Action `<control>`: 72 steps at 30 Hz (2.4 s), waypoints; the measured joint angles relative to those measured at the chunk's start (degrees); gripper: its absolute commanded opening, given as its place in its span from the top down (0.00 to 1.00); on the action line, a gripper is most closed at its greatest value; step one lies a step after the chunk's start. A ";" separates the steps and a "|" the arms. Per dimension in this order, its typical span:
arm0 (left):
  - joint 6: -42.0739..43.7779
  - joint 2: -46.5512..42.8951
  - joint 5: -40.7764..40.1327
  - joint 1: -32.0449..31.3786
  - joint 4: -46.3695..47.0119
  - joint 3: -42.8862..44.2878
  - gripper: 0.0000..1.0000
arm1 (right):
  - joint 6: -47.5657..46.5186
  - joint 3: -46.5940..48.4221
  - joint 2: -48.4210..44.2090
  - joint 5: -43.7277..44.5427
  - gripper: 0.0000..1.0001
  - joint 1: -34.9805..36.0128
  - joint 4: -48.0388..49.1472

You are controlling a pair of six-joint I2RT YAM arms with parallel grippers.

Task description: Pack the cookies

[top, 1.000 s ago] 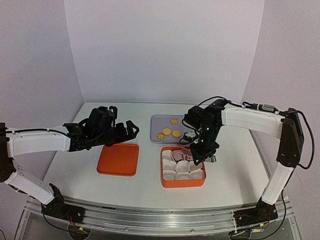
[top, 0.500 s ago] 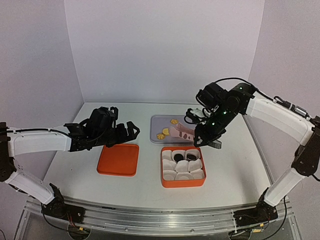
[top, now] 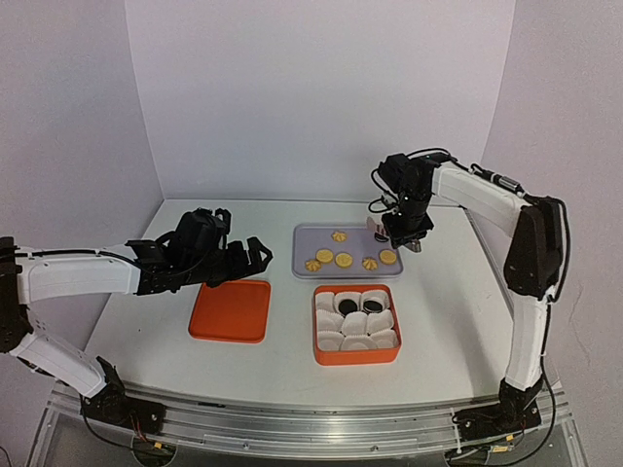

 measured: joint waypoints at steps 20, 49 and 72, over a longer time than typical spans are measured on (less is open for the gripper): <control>-0.17 0.10 -0.03 0.00 -1.43 0.12 0.00 | 1.42 7.65 13.26 4.66 0.66 -3.37 -0.40; -0.20 0.10 -0.03 0.00 -1.42 0.12 0.00 | 4.77 12.41 19.14 1.37 0.69 -5.16 -0.45; -0.31 0.10 -0.03 0.00 -1.41 0.12 0.00 | 7.26 14.44 20.80 -5.13 0.86 -7.17 -0.46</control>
